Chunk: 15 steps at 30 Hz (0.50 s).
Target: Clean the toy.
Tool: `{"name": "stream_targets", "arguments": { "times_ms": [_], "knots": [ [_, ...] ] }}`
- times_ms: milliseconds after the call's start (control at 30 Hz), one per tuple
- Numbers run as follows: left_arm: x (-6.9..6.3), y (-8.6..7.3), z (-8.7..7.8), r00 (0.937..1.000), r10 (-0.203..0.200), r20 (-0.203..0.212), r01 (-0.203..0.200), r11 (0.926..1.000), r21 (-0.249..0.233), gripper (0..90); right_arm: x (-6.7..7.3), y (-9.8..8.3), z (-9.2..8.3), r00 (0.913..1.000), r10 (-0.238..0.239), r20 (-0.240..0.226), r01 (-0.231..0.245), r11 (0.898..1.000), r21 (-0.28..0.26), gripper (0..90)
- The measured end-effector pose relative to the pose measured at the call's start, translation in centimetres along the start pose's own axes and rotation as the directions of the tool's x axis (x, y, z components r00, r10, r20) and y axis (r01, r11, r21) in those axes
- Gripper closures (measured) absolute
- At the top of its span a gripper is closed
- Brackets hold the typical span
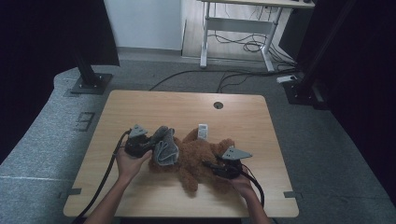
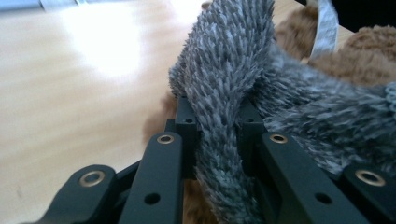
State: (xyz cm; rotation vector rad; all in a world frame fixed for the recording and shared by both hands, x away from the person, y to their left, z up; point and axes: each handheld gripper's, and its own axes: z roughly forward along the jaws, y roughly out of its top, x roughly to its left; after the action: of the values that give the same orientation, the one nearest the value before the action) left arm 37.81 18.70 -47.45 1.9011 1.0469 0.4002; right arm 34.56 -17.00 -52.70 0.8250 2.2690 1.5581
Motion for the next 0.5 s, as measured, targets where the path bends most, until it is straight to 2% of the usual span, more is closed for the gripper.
{"name": "stream_targets", "arguments": {
  "times_ms": [33,167,300,400,500],
  "knots": [
    [0.3,-0.9,0.0,0.9999,-0.017,0.003,0.017,0.9999,0.000,76.6,0.0,0.0,0.0,1.0000,-0.003,-0.001,0.003,1.000,0.001,58.3],
    [0.7,-1.4,-0.2,0.9997,-0.025,0.000,0.025,0.9997,-0.006,76.6,0.1,0.0,0.0,0.9999,-0.012,0.001,0.012,1.000,0.001,58.3],
    [2.0,-2.7,-0.2,0.9974,-0.072,-0.004,0.072,0.9974,0.003,76.6,0.2,0.0,0.0,0.9999,-0.014,0.002,0.014,1.000,-0.001,58.2],
    [2.6,-3.6,-0.1,0.9963,-0.073,-0.047,0.074,0.9968,0.031,76.7,0.1,0.0,0.0,0.9999,-0.013,0.001,0.013,1.000,-0.001,58.2],
    [3.0,-4.3,0.3,0.9948,-0.089,-0.049,0.092,0.9942,0.056,76.8,0.1,0.0,0.0,1.0000,-0.010,0.001,0.010,1.000,-0.002,58.2]
  ]
}}
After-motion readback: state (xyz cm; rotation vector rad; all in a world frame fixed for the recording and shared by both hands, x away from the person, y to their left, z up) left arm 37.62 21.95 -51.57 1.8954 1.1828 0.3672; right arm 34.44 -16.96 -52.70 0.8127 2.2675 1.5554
